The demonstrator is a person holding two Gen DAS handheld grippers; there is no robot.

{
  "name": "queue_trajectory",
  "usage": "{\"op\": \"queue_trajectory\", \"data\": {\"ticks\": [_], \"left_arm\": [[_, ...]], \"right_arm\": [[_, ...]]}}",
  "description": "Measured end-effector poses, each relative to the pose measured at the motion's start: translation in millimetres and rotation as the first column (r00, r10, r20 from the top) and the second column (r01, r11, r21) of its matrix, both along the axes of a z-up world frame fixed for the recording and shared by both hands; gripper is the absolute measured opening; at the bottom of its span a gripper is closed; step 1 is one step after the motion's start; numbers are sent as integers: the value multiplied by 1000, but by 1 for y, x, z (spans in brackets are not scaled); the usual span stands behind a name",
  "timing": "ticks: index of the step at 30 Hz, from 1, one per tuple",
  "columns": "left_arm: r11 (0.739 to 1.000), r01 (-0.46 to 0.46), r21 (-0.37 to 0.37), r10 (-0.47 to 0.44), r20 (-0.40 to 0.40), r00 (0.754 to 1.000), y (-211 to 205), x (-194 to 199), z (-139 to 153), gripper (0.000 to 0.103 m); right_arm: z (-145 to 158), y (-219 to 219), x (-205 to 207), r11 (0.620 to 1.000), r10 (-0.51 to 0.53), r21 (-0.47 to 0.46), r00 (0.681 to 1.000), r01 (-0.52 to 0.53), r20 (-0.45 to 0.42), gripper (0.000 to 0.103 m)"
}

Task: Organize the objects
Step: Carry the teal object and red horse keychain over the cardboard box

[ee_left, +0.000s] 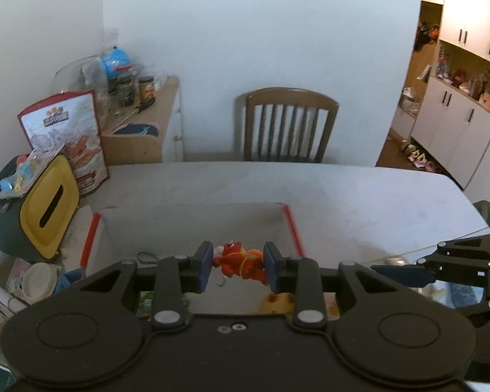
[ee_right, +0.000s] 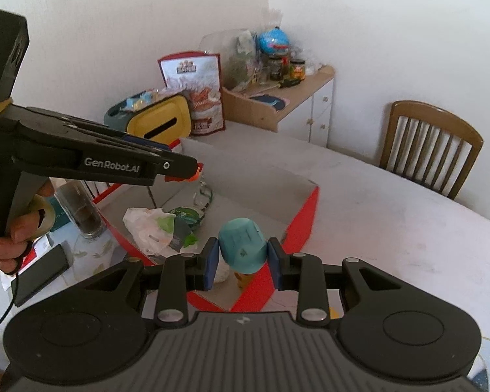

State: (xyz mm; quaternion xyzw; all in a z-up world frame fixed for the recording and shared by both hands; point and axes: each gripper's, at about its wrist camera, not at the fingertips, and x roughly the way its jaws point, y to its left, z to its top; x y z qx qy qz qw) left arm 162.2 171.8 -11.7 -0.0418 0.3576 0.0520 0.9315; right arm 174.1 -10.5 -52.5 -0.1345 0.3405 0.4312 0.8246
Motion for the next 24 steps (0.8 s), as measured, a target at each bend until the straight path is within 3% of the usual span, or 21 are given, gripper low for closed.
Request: {"op": "queue_trajectory", "data": {"ticks": [8,24], "left_arm": [[1000,-23,2,23,-67,998,28,25,-27,32],[999,20,29,-15,-179,984,40,74,-75,32]], "right_arm": [[-32,45,18,998,2,-67,1000,-4,-30,31],[-79,108,55,979,-3,-202,1000,-2,-23,31]]}}
